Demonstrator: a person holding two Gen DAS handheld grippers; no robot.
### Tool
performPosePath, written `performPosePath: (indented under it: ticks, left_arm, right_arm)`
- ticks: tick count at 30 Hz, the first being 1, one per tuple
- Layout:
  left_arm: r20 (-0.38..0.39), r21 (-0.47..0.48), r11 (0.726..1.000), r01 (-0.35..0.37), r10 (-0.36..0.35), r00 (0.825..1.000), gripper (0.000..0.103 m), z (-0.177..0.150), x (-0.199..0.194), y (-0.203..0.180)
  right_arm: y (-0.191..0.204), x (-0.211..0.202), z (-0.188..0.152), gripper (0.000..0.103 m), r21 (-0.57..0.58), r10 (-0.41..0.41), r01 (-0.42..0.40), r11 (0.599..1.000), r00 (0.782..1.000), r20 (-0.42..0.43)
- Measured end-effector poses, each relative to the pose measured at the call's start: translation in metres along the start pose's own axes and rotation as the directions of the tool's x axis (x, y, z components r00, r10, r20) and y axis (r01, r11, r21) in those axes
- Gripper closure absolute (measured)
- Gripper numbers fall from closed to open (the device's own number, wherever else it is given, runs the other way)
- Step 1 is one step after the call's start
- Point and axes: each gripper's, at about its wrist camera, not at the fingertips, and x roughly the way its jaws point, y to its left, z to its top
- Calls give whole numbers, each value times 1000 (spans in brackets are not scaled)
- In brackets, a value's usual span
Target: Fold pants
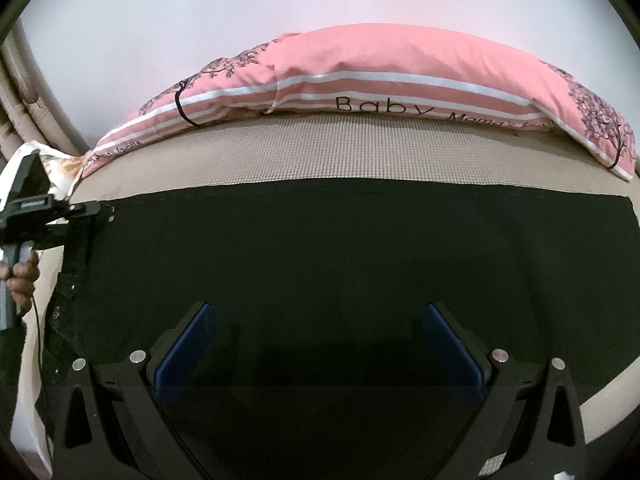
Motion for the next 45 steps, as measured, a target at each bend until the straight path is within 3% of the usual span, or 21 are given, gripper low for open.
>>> performPosePath:
  ticks: [4,5,7,12,16,21,24,25,28,32,34,37,39,42,44,45]
  left_arm:
    - [26,-7,1000,17,-17,1000,67,0,2,2]
    - [39,12,1000,2,-3,999,73,-3,0,0]
    - [55,60,996,-73,69,996,94,-9,-3,-2]
    - [155,113,993,-38,20,988,95,-24,-29,-17]
    - [212,199,980,-17,-26,977,95,-42,-55,-49]
    - [248,271,963,-7,-63,967,95,-67,-80,-77]
    - [278,274,962,-3,-77,958,95,-83,-93,-84]
    - [282,272,962,1,-81,956,95,-84,-95,-86]
    - [301,267,964,-8,-75,951,95,-88,-101,-90]
    - [304,249,968,-12,-66,951,95,-88,-103,-90]
    - [301,248,969,-19,-59,952,95,-88,-104,-90]
    - [299,247,968,-36,-40,953,95,-89,-105,-92]
    - [305,243,969,-45,-32,952,95,-89,-104,-94]
    - [304,239,970,-51,-25,952,95,-89,-103,-94]
    - [302,232,971,-58,-16,953,95,-88,-100,-94]
    - [301,232,970,-64,-9,954,95,-87,-98,-95]
  right_arm:
    - [-4,4,3,0,-5,-1,1,1000,1000,-5]
    - [-5,5,5,0,-10,11,-11,1000,1000,-5]
    - [-8,7,10,0,-29,33,-33,999,999,-8]
    - [-16,18,35,0,-138,127,-137,981,988,-85]
    - [-15,29,61,0,-295,177,-221,930,969,-171]
    - [-12,42,102,0,-390,253,-349,852,927,-278]
    - [-4,53,121,0,-435,281,-425,794,891,-357]
    - [-2,58,126,0,-440,295,-465,768,867,-402]
    - [2,69,133,2,-457,293,-521,721,827,-480]
    - [-4,78,129,23,-464,280,-586,664,771,-573]
    - [-14,81,125,29,-463,259,-583,667,765,-590]
    - [-30,84,120,51,-456,239,-587,669,751,-616]
    - [-37,82,118,56,-460,230,-582,670,752,-617]
    - [-43,80,120,73,-469,219,-557,686,772,-597]
    - [-43,77,118,88,-481,208,-533,696,791,-576]
    - [-41,74,115,89,-504,196,-516,693,807,-557]
